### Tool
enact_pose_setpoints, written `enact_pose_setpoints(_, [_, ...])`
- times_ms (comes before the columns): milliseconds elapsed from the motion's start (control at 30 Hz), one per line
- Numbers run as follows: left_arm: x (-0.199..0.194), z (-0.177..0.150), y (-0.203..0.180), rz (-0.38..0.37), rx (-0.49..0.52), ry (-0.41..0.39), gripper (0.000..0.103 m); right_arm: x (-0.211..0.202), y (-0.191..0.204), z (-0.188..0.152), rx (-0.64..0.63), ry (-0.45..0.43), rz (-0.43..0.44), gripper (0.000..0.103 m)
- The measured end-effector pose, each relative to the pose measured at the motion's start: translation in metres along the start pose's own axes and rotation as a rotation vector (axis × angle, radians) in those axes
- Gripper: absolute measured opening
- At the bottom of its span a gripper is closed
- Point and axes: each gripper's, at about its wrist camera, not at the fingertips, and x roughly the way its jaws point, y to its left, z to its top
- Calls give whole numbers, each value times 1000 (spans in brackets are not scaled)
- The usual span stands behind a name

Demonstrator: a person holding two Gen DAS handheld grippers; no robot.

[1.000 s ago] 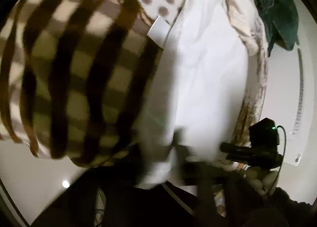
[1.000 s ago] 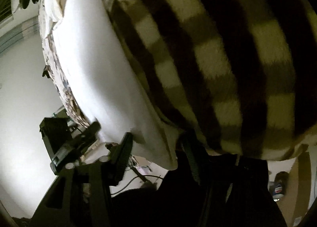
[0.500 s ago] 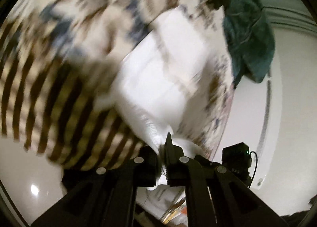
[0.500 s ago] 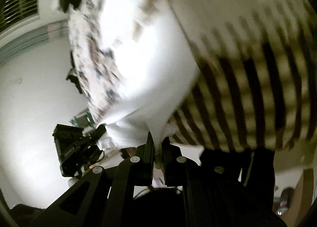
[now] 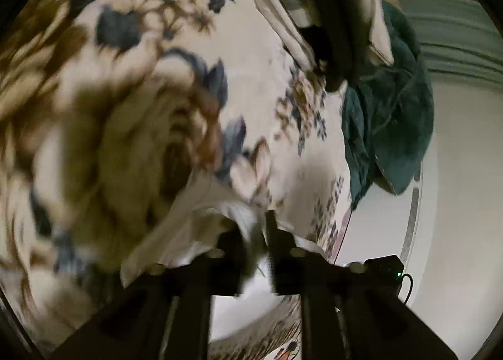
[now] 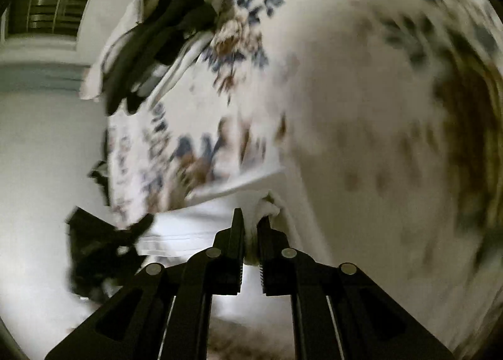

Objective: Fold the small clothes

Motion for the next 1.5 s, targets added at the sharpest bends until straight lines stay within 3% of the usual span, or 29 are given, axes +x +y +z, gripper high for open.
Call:
enact_pose_setpoints(33, [0, 4, -2, -21, -6, -9, 51, 9, 5, 13, -16, 6, -11, 28])
enact_pose_setpoints(67, [-2, 10, -2, -44, -11, -31, 68, 12, 7, 22, -21, 4, -3, 38])
enact_pose_setpoints(100, [-5, 14, -1, -56, -15, -45, 69, 5, 1, 22, -21, -3, 6, 61])
enact_pose_setpoints(133, [-9, 16, 2, -65, -20, -49, 69, -1, -5, 24, -8, -15, 16, 70])
enact_pose_setpoints(200, [-15, 17, 5, -5, -1, -44, 69, -8, -13, 24, 18, -34, 41, 70])
enact_pose_setpoints(267, [-17, 10, 2, 97, 93, -47, 69, -11, -22, 21, 49, -41, 11, 70])
enact_pose_setpoints(400, [8, -8, -1, 246, 240, 47, 69, -7, -45, 3, 100, 3, -22, 70])
enact_pose_setpoints(500, [38, -10, -5, 347, 341, 82, 69, 13, -38, -2, 3, 75, -62, 70])
enact_pose_setpoints(600, [62, 16, -7, 425, 354, 47, 69, 41, -21, 8, -85, 98, -158, 70])
enact_pose_setpoints(733, [60, 66, -1, 425, 262, -31, 69, 62, -9, 43, -73, 7, -258, 69])
enact_pose_setpoints(800, [47, 73, 0, 391, 230, -47, 69, 58, -11, 61, -14, -35, -277, 69])
enact_pose_setpoints(933, [21, 47, 6, 369, 257, -22, 69, 27, -14, 58, 28, -63, -216, 69])
enact_pose_setpoints(1067, [27, 10, 14, 368, 284, 83, 69, 19, -10, 26, -56, 35, -137, 70])
enact_pose_setpoints(1133, [44, 5, 11, 411, 323, 95, 69, 38, -2, 15, -155, 110, -174, 69])
enact_pose_setpoints(1200, [63, 17, 10, 442, 322, 76, 69, 60, 0, 17, -175, 133, -255, 69])
enact_pose_setpoints(1367, [73, 63, 4, 445, 230, 3, 67, 81, -22, 61, 27, 28, -272, 65])
enact_pose_setpoints(1500, [43, 49, -5, 463, 265, -24, 67, 43, -26, 64, 66, -35, -264, 64])
